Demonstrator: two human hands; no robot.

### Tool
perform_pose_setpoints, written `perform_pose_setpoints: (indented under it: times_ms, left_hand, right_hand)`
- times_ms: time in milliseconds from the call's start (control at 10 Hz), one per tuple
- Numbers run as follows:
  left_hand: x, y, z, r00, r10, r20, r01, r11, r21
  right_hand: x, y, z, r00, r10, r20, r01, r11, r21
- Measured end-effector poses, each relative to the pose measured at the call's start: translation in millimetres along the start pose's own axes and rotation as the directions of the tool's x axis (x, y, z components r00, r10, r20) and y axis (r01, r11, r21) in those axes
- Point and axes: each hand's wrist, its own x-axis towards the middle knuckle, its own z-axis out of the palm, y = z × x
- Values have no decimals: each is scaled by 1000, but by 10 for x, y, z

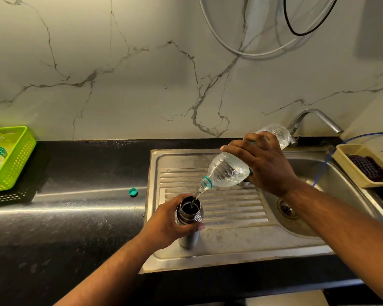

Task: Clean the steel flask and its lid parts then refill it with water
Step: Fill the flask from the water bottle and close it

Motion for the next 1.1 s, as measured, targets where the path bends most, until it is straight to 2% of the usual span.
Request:
perform_pose_setpoints:
  times_ms: [500, 1100]
  left_hand:
    - [-13, 19, -11, 1000, 22, 6, -21, 999, -46]
    - [-7, 29, -26, 1000, 17, 7, -17, 1000, -13]
  right_hand:
    - [8, -7, -4, 1000, 0, 2, 0, 1000, -6]
    - [-6, 2, -19, 1000, -3, -21, 3, 1000, -9]
